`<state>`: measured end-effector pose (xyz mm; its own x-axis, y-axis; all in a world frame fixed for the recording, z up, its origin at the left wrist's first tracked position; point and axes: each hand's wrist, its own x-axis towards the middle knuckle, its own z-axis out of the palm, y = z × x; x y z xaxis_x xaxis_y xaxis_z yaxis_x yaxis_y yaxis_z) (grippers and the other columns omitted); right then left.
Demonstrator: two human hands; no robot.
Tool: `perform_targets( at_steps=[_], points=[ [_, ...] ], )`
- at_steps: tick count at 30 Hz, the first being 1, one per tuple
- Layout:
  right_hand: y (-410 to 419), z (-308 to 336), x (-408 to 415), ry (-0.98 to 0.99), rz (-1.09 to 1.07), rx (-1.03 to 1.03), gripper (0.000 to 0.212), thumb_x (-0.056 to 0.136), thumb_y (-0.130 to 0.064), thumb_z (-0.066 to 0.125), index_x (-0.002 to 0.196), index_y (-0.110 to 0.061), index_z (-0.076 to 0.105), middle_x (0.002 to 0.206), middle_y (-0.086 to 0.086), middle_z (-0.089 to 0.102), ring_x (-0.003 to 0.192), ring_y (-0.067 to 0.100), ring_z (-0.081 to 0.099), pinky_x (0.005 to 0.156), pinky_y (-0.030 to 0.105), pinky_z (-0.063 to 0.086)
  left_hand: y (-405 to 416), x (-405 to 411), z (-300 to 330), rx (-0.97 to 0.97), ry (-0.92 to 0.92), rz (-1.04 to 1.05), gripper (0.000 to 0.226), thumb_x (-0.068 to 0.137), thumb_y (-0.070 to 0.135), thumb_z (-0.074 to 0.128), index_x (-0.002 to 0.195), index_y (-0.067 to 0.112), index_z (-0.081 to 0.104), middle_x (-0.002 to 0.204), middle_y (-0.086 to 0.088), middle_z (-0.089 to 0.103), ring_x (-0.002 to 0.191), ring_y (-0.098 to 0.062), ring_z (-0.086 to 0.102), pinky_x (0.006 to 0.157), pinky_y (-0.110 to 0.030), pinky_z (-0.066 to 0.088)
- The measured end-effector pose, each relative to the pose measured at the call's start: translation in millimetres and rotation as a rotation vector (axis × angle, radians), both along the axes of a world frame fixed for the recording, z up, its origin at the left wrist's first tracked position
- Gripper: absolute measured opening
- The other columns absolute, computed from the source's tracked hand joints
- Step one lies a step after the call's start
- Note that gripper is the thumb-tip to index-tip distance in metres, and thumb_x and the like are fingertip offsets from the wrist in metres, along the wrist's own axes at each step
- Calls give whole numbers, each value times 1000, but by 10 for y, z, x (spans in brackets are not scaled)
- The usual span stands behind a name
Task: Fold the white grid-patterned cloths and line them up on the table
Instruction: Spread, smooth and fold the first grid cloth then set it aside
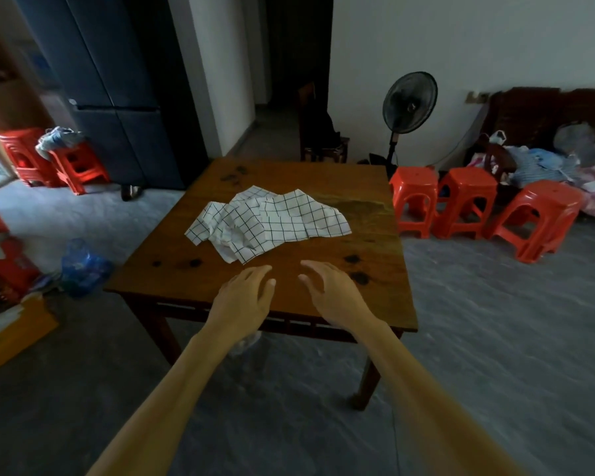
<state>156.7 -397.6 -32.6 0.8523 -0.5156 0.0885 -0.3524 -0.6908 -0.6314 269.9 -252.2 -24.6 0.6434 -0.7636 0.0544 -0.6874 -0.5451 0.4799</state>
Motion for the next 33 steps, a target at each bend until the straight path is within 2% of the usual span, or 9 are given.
perform_targets(
  at_steps=[12, 22, 27, 30, 33],
  points=[
    [-853, -197, 828, 53, 27, 16, 48, 99, -43, 45, 144, -25, 39, 148, -4, 43, 136, 14, 40, 110, 31, 31, -837, 736, -87, 36, 14, 42, 48, 100, 44, 33, 142, 22, 36, 143, -1, 44, 126, -17, 47, 103, -39, 42],
    [-1153, -329, 1918, 100, -12, -18, 46, 99, -38, 48, 142, -22, 42, 145, 1, 47, 133, 18, 42, 108, 34, 35, -1157, 1948, -234, -30, 82, 7, 47, 101, 39, 35, 144, 20, 36, 148, -3, 40, 131, -20, 42, 104, -38, 35],
    [-1318, -283, 2418, 100, -65, -54, 45, 100, -40, 46, 141, -22, 44, 144, 0, 48, 130, 16, 46, 104, 31, 37, -1346, 2582, -263, -38, 89, -38, 48, 101, 39, 34, 144, 19, 36, 147, -3, 40, 132, -19, 40, 106, -37, 33],
    [-1379, -384, 2565, 124, -101, -22, 44, 99, -42, 47, 140, -24, 46, 141, 0, 51, 124, 16, 51, 101, 33, 43, -1437, 2757, -401, -18, 134, -70, 47, 101, 38, 34, 143, 18, 37, 146, -4, 42, 129, -19, 43, 105, -36, 34],
    [-1540, -455, 2718, 144, -138, -4, 43, 99, -41, 47, 138, -23, 48, 140, 0, 52, 124, 16, 51, 100, 33, 42, -1604, 2941, -501, -8, 172, -92, 47, 101, 39, 35, 143, 17, 38, 145, -5, 43, 130, -19, 42, 104, -35, 35]
  ],
)
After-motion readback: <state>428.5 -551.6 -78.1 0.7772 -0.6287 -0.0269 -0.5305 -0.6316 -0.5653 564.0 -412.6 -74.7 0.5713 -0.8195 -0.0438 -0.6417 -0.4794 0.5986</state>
